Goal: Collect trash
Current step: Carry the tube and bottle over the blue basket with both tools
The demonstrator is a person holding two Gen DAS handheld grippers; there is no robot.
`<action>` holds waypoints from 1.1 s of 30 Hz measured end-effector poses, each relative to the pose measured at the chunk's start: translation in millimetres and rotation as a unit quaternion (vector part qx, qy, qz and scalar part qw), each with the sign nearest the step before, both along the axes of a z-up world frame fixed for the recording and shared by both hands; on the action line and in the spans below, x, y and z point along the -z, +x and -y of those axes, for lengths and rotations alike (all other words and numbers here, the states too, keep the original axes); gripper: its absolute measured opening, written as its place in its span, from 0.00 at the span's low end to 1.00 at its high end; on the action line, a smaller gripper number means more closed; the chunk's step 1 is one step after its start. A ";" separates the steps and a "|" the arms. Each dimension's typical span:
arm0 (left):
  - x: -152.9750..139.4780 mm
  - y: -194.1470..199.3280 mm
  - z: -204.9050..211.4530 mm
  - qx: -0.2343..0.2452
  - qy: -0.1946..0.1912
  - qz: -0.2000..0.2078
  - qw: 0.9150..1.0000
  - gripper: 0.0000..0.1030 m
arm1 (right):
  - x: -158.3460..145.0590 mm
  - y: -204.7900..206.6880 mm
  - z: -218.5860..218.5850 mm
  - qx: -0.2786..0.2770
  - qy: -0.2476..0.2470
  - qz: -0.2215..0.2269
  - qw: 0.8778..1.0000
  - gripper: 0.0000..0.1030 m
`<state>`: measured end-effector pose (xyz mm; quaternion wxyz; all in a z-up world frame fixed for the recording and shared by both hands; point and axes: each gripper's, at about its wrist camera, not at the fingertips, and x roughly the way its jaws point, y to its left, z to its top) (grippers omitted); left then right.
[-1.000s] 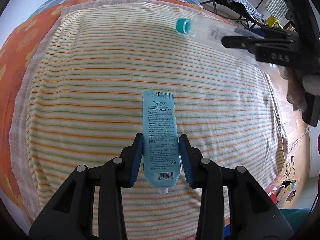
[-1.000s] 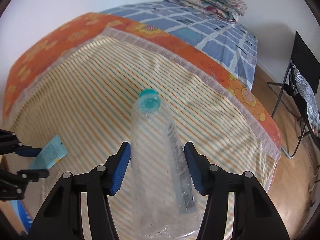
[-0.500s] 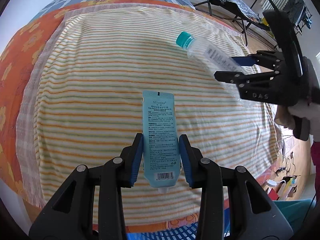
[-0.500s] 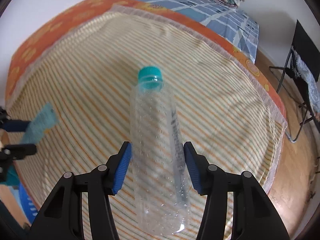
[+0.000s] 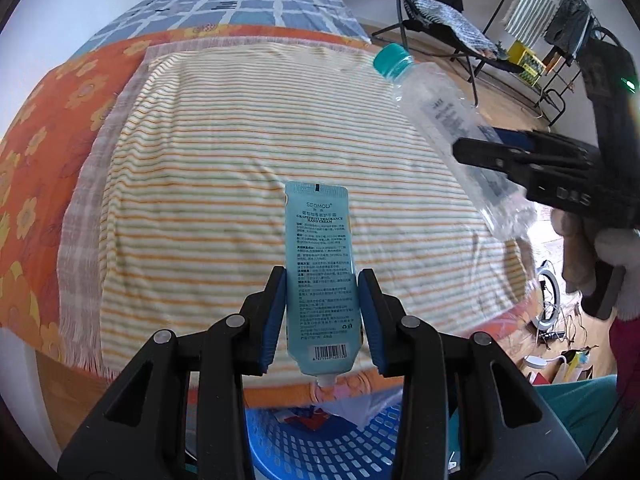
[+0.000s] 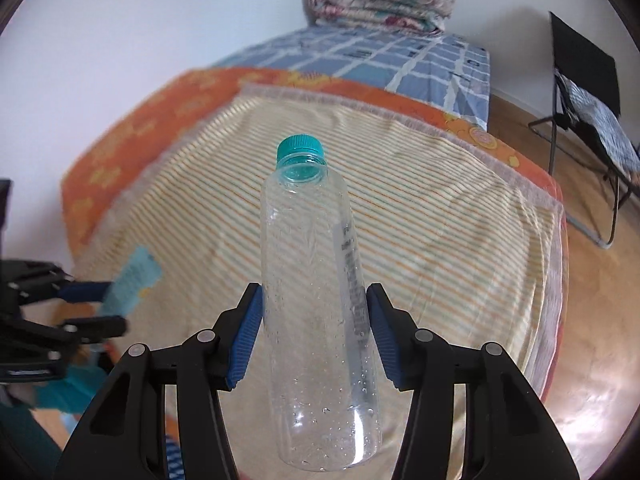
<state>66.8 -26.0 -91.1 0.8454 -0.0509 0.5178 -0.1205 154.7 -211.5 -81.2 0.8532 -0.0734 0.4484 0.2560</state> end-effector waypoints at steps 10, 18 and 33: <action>-9.5 -45.4 -1.6 0.003 -0.011 0.021 1.000 0.35 | -21.6 -88.5 -3.9 0.011 0.037 0.022 0.999 0.50; -3.0 -64.4 -7.4 0.004 -0.011 0.025 1.000 0.35 | -7.1 -139.6 -17.4 0.018 0.035 0.027 0.999 0.51; 30.6 -89.0 -7.4 0.001 -0.019 -0.003 1.000 0.35 | 18.1 -183.2 -32.9 0.046 0.063 0.029 0.997 0.51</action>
